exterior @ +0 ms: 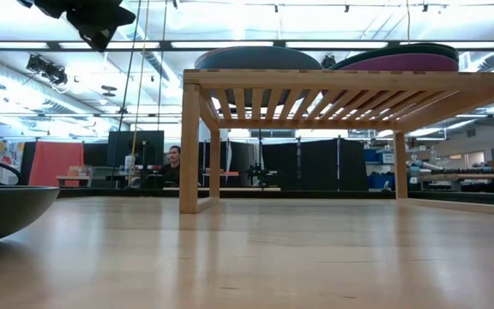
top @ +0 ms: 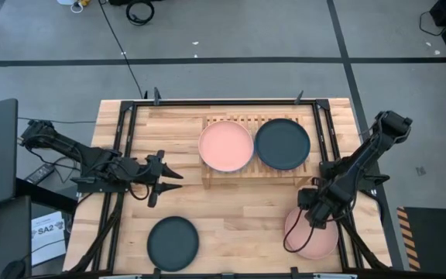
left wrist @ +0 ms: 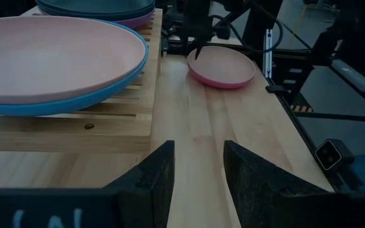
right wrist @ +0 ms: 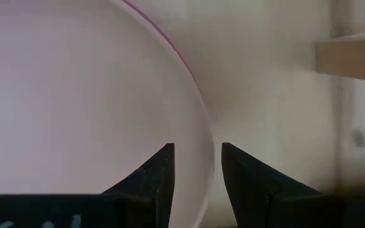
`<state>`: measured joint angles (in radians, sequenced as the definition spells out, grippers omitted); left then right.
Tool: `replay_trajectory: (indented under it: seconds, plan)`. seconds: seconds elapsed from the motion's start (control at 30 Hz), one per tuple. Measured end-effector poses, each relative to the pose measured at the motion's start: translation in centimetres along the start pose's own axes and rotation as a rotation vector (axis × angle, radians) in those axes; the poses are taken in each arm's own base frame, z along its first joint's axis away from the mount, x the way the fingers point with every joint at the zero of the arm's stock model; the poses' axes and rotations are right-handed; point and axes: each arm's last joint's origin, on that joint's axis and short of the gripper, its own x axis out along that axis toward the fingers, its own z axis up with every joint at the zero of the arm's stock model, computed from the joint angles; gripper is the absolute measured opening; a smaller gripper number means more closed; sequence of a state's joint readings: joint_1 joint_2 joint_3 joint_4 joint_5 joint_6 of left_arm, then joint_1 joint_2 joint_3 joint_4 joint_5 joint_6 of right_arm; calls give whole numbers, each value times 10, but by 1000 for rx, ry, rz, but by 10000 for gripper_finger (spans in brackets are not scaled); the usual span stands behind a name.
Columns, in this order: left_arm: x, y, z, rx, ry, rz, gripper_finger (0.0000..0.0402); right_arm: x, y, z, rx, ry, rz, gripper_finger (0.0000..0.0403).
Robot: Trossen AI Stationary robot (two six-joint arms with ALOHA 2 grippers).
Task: Place and stack plates onto a shelf
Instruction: Stack the brown plate on the top of the black plate on the shelf
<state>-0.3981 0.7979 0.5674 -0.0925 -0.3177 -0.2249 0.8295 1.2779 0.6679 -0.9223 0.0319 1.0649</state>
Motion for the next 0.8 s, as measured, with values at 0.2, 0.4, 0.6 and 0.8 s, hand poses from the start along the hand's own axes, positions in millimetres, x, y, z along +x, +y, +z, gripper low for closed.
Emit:
replay_trajectory:
  seconds: [0.2,0.4,0.6,0.8]
  plan:
    - [0,0,0,0,0,0,142,15,-9,-6,0,-3,5,135]
    - [0,0,0,-1,-1,0,142,17,-10,-6,0,-3,5,135]
    - [0,0,0,-1,-1,0,142,17,-9,-6,-1,5,13,135]
    - [0,0,0,-1,-1,0,142,17,-9,-7,-1,25,23,131]
